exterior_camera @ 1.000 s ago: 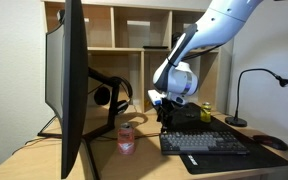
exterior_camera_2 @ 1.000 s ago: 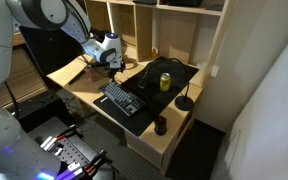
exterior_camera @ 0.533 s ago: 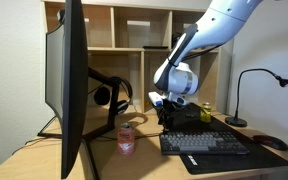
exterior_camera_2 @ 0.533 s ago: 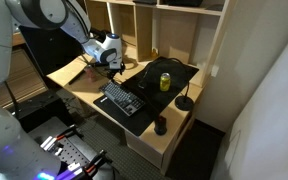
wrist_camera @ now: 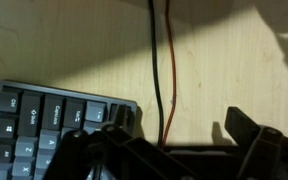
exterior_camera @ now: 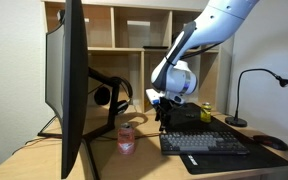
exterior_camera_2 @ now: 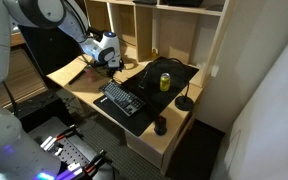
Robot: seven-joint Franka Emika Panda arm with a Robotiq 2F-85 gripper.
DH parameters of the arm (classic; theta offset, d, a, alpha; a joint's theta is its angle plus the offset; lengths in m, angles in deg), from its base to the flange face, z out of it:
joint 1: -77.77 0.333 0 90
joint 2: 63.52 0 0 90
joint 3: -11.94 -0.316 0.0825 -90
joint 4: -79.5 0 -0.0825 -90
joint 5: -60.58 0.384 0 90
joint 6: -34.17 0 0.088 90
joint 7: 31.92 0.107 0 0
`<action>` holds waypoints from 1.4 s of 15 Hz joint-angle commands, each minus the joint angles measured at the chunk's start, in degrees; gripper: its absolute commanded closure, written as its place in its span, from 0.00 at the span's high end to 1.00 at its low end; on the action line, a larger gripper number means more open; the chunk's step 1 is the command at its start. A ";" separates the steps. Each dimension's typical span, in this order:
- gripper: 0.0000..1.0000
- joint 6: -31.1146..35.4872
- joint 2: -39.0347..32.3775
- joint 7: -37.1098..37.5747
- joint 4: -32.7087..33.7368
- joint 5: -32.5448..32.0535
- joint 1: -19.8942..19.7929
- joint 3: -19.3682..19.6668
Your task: Press the escape key on the keyboard
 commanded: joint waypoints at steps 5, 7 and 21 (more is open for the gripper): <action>1.00 -2.37 -2.02 1.69 2.65 -0.48 1.12 1.77; 1.00 -1.83 -5.97 0.82 6.51 0.21 0.21 0.87; 1.00 8.16 -0.57 -0.34 2.58 2.03 -0.22 -0.01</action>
